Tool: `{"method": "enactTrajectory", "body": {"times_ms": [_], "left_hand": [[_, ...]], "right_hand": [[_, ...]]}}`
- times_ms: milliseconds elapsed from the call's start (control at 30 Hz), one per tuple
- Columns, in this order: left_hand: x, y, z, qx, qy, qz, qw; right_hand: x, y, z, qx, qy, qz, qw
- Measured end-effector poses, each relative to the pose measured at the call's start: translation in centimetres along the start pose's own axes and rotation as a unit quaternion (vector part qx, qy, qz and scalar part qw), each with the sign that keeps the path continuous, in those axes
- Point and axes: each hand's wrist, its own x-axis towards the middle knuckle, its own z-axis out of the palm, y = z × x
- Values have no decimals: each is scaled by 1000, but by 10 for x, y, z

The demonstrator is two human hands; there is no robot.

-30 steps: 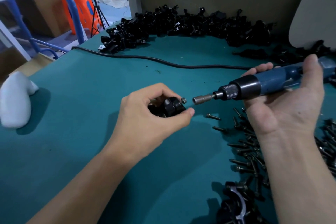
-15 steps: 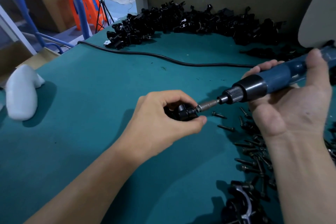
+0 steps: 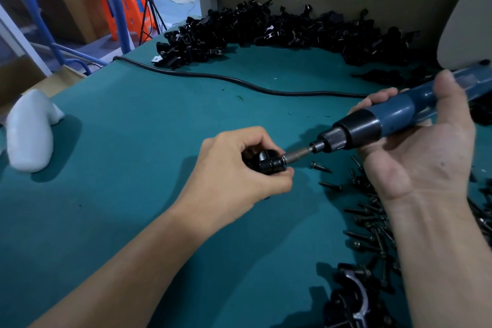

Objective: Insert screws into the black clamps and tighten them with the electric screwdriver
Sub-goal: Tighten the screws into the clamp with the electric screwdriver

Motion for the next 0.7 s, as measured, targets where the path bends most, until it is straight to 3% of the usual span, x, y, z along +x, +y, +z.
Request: {"method": "enactTrajectory", "body": {"times_ms": [300, 433, 700], "left_hand": [[1, 0, 0, 12, 4, 3, 1000], [3, 1, 1, -45, -10, -20, 999], [6, 1, -1, -55, -34, -36, 997]], "right_hand": [[-1, 2, 1, -10, 2, -7, 1000], [-1, 3, 2, -1, -4, -13, 1000], [-3, 0, 0, 34, -17, -1, 999]]}}
